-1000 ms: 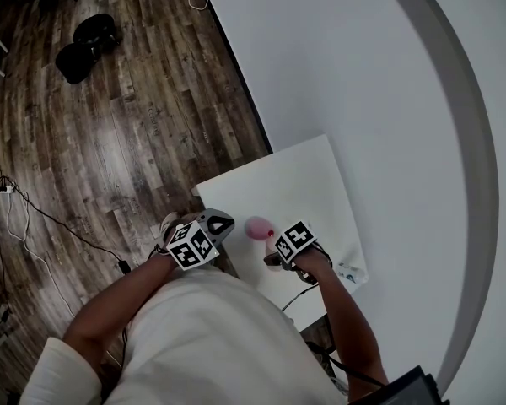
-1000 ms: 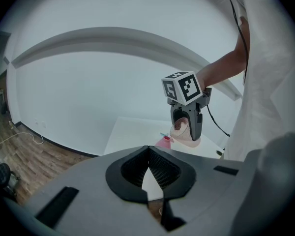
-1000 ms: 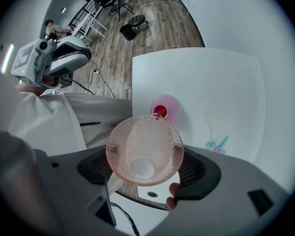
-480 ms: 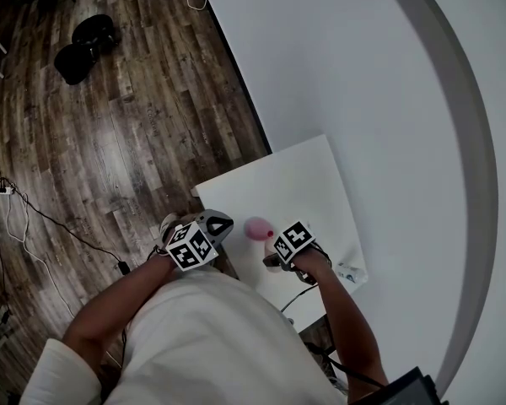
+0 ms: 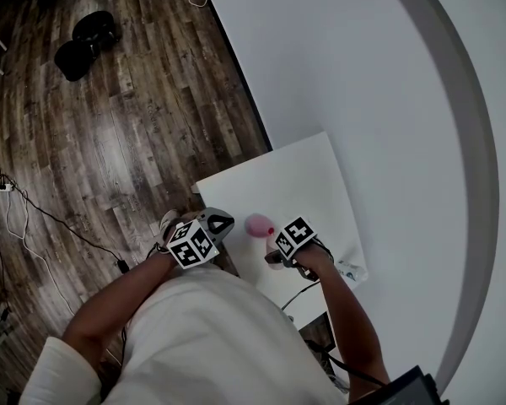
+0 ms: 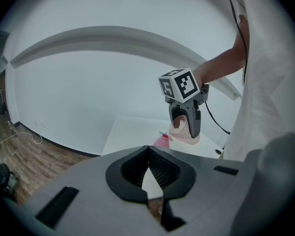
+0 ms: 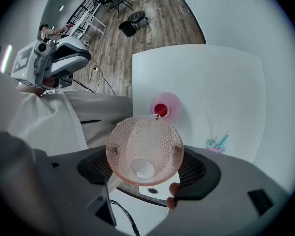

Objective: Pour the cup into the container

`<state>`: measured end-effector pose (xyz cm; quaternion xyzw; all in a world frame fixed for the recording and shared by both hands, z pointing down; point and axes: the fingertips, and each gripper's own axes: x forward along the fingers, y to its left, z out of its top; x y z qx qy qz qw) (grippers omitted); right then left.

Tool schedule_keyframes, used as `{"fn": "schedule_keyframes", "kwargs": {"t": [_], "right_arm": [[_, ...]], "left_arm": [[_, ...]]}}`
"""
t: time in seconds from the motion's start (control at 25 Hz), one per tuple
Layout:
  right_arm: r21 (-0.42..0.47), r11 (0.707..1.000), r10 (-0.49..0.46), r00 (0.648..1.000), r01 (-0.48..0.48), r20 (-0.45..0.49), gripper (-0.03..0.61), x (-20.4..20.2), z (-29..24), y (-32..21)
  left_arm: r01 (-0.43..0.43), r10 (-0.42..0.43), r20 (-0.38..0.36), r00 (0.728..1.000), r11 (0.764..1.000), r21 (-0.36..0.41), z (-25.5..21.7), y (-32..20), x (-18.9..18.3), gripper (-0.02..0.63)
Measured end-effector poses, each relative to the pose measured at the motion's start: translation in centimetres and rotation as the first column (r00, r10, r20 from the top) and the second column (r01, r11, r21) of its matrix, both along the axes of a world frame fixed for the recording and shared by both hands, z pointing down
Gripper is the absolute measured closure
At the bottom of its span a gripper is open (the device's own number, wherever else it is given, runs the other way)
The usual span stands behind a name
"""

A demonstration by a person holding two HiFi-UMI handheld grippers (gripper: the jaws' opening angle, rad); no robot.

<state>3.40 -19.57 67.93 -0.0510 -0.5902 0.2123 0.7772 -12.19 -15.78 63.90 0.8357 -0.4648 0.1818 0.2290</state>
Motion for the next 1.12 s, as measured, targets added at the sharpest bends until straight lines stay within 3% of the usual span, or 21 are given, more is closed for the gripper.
{"fn": "schedule_keyframes", "kwargs": {"t": [1.12], "right_arm": [[-0.022, 0.999, -0.027, 0.999, 0.026, -0.037, 0.196, 0.28, -0.54, 0.16]], "left_arm": [[-0.004, 0.004, 0.0, 1.0, 1.0, -0.007, 0.5, 0.3, 0.15, 0.603]]}}
